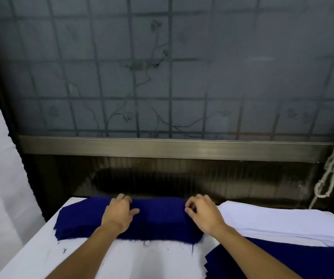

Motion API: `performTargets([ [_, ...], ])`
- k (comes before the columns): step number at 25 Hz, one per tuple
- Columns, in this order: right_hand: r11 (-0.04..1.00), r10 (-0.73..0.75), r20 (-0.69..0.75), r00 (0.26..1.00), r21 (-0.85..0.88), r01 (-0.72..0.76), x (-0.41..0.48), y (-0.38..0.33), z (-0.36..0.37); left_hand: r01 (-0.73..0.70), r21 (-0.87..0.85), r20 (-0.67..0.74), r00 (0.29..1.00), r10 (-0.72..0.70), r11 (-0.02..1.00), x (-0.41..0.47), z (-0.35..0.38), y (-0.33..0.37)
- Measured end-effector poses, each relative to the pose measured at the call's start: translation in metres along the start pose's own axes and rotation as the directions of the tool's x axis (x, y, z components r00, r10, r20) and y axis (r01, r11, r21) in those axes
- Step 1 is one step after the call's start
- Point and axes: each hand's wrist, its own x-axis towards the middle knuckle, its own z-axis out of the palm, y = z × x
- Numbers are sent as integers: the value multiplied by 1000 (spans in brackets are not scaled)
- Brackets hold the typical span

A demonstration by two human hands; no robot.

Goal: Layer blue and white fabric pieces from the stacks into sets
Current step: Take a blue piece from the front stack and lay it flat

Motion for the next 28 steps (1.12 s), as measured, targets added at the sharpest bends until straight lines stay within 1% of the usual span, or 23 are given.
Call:
performTargets([
  [3,996,-58,-9,998,-65,58,17,-8,12,57,-124,52,997,-51,991,12,4,-1],
  [5,990,-95,-6,996,-105,93,22,-13,15,37,-124,75,997,-28,992,12,3,0],
  [8,981,-149,17,989,-125,150,28,-21,22,-127,37,32,991,126,991,10,4,-6],
  [10,976,-187,40,981,-108,191,33,-27,25,-256,131,15,967,256,958,8,10,-14],
  [12,975,-205,52,977,-74,208,39,-32,27,-325,168,42,946,322,931,9,16,-21],
  [13,976,-208,49,977,-61,211,41,-35,28,-339,156,58,941,334,928,10,17,-24],
  [18,971,-227,-4,974,-77,226,47,-41,34,-337,-2,87,938,336,941,19,13,-22],
  [21,968,-229,20,973,-102,230,48,-39,35,-233,-121,90,966,244,965,23,13,-8],
  [23,967,-238,42,970,-78,241,51,-42,35,-177,-190,92,976,197,966,26,14,-2],
  [24,966,-248,50,967,-66,251,53,-43,35,-189,-176,85,975,206,966,28,13,0],
  [26,959,-277,56,959,-53,280,56,-47,35,-277,-103,51,958,283,955,31,10,3],
  [28,948,-313,27,950,-61,314,57,-49,36,-339,-65,19,940,341,938,33,7,4],
])
